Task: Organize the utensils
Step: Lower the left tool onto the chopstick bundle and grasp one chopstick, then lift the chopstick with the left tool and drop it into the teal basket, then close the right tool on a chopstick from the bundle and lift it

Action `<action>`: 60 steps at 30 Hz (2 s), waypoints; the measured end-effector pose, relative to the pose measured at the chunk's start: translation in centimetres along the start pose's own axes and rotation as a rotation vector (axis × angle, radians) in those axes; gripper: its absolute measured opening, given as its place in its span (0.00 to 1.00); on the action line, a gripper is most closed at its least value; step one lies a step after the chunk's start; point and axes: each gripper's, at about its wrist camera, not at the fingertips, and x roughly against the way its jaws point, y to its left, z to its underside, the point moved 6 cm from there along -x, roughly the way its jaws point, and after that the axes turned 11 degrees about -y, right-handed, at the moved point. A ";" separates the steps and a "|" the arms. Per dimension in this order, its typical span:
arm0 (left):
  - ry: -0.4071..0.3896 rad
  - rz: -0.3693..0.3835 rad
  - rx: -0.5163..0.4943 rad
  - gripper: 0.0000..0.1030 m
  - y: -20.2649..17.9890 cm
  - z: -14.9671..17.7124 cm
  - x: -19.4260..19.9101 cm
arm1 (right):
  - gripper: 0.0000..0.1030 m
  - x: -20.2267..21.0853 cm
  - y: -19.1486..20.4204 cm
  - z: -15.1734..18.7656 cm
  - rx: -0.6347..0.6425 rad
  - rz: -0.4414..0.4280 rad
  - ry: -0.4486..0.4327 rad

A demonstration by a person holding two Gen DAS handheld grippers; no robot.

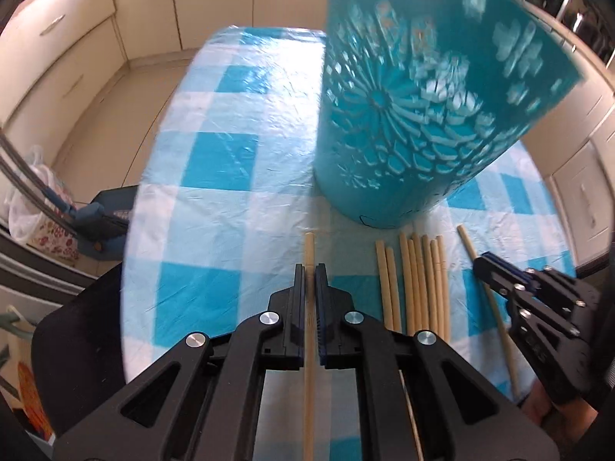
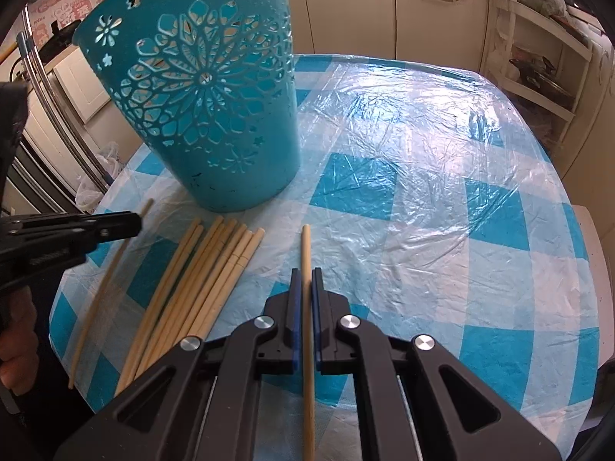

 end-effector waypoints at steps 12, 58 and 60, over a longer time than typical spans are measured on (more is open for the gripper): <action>-0.355 0.198 0.055 0.05 -1.8 -9.7 16.4 | 0.10 0.0 -0.2 -0.3 -0.046 -0.031 -0.004; -0.579 -0.111 0.205 0.73 3.5 -10.1 13.4 | 0.05 2.3 -1.0 0.5 -0.136 -0.082 -0.038; -0.562 -0.118 0.244 0.74 4.8 -8.9 13.5 | 0.05 3.8 -0.8 0.1 -0.193 -0.142 -0.070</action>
